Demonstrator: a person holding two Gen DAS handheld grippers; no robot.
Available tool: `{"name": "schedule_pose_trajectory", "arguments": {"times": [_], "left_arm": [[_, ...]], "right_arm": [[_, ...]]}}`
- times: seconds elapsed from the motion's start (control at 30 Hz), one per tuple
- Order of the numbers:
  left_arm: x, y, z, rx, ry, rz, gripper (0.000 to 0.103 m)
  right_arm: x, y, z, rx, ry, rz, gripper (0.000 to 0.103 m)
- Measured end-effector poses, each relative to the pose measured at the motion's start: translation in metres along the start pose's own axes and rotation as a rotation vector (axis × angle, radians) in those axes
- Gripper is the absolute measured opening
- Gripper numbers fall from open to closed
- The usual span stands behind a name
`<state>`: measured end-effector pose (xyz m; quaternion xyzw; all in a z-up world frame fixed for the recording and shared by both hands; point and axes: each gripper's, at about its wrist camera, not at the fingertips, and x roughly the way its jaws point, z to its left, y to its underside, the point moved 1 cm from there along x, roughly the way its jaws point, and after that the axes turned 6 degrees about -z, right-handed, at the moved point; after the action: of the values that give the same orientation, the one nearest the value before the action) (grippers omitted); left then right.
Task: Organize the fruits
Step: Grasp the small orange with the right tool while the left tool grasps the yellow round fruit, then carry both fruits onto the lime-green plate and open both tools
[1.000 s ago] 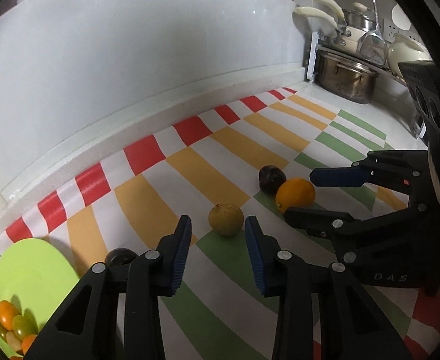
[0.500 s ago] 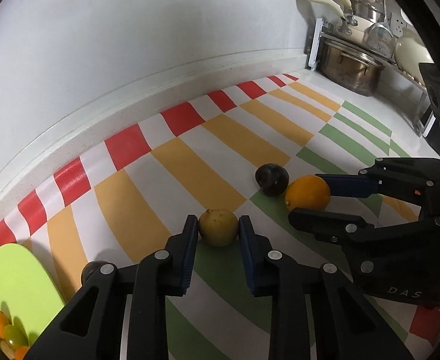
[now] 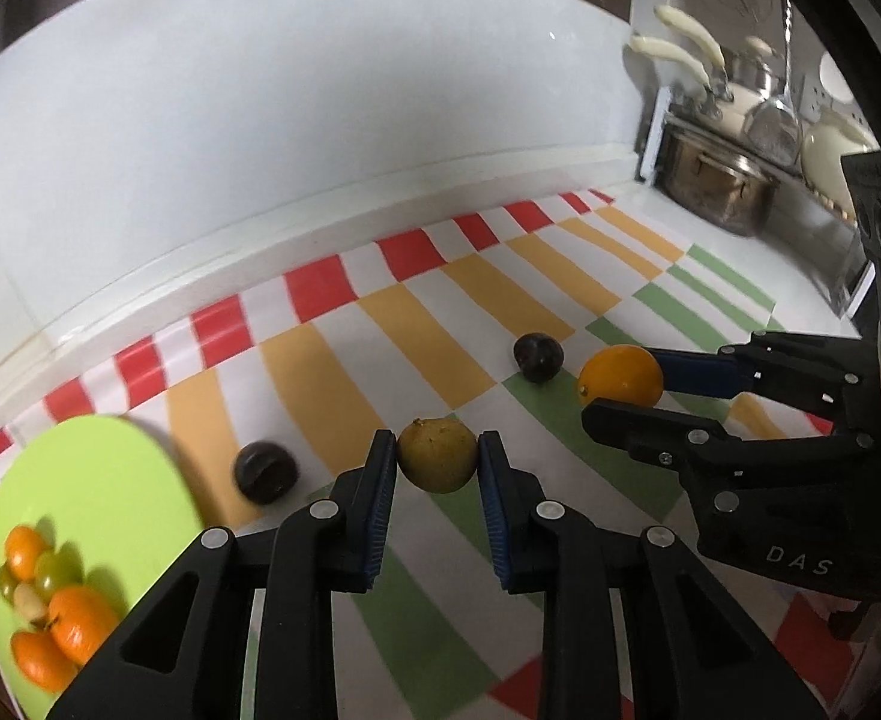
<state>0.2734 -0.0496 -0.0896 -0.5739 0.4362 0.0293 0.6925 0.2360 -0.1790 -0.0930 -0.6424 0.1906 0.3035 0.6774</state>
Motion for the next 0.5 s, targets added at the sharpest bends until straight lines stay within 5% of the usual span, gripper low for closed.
{"name": "schedule_pose_trajectory", "arguments": {"times": [0.5], "left_arm": [[-0.083,0.009,0.014,-0.12,-0.132,-0.114,0.027]], "right_arm": [[-0.05,-0.013,0.049,-0.064,-0.085,-0.078,0.038]]}}
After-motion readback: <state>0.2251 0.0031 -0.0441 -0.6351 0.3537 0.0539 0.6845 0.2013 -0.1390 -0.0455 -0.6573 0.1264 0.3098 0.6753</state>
